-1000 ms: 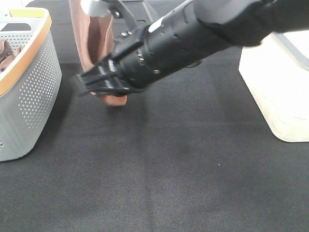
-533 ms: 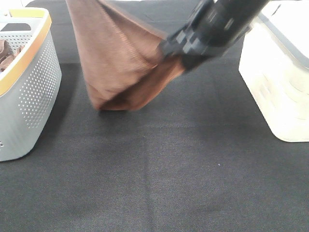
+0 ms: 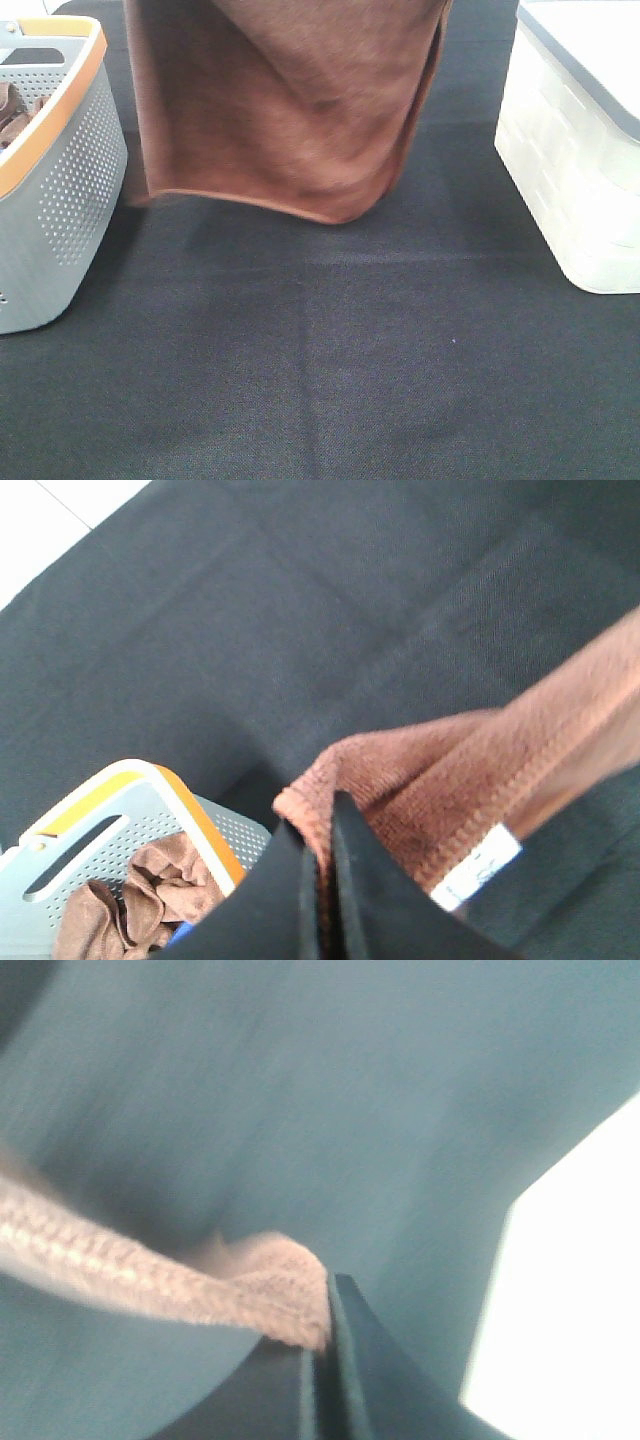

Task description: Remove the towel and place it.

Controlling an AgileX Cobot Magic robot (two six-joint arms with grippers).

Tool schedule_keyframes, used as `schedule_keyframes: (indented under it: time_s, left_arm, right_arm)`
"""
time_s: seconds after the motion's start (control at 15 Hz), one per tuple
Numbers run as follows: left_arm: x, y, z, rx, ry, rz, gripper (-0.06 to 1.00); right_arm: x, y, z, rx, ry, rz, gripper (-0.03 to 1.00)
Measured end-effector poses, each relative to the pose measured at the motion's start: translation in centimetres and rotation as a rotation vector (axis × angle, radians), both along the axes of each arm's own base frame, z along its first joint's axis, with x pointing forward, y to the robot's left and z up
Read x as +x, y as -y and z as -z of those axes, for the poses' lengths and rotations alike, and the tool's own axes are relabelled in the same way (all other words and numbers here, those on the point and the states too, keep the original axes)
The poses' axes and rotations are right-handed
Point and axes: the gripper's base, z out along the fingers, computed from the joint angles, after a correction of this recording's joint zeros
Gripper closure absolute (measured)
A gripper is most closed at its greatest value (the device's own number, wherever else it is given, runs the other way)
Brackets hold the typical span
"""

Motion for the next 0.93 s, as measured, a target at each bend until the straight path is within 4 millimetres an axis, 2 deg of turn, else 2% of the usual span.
schedule_keyframes:
  time_s: [0.2, 0.27, 0.53, 0.73, 0.8, 0.87, 0.93]
  left_arm:
    - [2.3, 0.8, 2.1, 0.077, 0.038, 0.005, 0.94]
    - [3.7, 1.3, 3.2, 0.114, 0.088, 0.023, 0.94]
    - [7.1, 2.7, 5.6, 0.121, 0.243, 0.066, 0.94]
    - [9.9, 1.0, 6.3, -0.044, 0.337, 0.006, 0.94]
    - [9.9, 1.0, 6.3, -0.044, 0.337, 0.006, 0.94]
    - [11.1, -0.3, 6.4, -0.141, 0.387, -0.02, 0.94]
    - [11.7, -0.6, 6.4, -0.201, 0.422, -0.018, 0.94]
  right_arm:
    - [0.8, 0.1, -1.2, -0.023, 0.134, -0.005, 0.97]
    - [1.5, 0.1, -1.3, -0.013, 0.194, 0.019, 0.97]
    - [4.7, -0.8, 0.2, -0.027, 0.365, 0.023, 0.97]
    - [6.6, -1.3, 1.2, -0.043, 0.475, -0.001, 0.97]
    - [6.6, -1.3, 1.2, -0.043, 0.475, -0.001, 0.97]
    - [7.5, -1.5, 2.0, -0.041, 0.511, -0.013, 0.97]
    - [8.2, -1.4, 2.4, -0.024, 0.533, -0.017, 0.97]
